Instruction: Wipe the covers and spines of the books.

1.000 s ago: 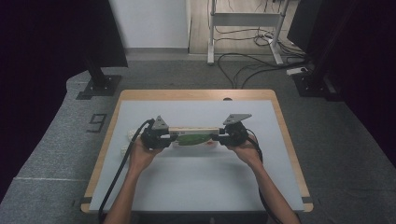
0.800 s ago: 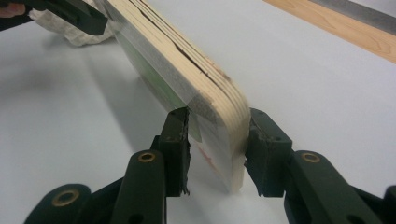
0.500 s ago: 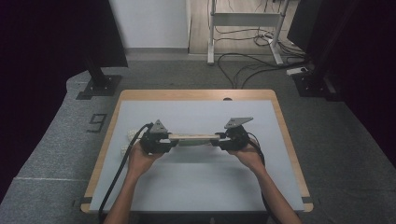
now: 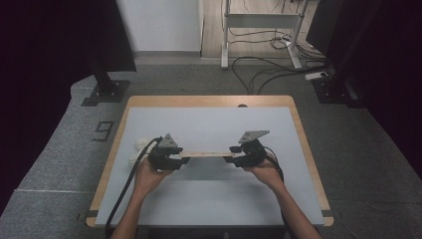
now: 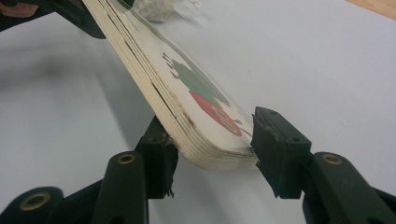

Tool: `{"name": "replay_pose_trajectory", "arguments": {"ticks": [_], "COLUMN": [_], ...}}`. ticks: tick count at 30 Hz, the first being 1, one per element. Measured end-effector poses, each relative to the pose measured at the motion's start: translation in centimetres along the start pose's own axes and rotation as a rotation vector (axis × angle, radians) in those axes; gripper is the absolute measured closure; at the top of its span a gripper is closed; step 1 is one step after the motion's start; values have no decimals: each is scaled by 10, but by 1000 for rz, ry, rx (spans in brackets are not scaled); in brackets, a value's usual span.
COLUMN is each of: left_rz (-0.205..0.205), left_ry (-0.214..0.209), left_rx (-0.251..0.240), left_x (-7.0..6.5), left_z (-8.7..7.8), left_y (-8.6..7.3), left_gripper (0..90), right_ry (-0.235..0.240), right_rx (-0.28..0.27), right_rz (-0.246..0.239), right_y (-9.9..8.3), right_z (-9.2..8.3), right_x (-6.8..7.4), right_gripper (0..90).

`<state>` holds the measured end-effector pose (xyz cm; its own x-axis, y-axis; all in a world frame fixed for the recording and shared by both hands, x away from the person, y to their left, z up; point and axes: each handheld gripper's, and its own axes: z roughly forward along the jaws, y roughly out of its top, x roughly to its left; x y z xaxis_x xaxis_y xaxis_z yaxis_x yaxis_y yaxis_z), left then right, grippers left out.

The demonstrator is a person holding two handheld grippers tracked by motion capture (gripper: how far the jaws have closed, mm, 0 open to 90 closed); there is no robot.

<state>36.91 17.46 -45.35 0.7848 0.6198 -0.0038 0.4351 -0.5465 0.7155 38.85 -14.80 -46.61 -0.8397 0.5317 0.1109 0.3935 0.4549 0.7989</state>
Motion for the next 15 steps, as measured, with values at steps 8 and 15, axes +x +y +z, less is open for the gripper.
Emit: {"name": "replay_pose_trajectory", "arguments": {"ticks": [8,15], "left_rz": [-38,-24], "left_ry": [-14,-5], "left_rx": [-12,-28], "left_x": [-5,-12], "left_z": [-1,0], "left_y": [-10,-19], "left_gripper": [487,466], "right_ry": [-9,-4], "right_rx": [2,5], "right_rz": [-4,7], "right_y": [-6,-14], "right_z": [-2,-4], "right_x": [6,10], "right_gripper": [441,409]}}
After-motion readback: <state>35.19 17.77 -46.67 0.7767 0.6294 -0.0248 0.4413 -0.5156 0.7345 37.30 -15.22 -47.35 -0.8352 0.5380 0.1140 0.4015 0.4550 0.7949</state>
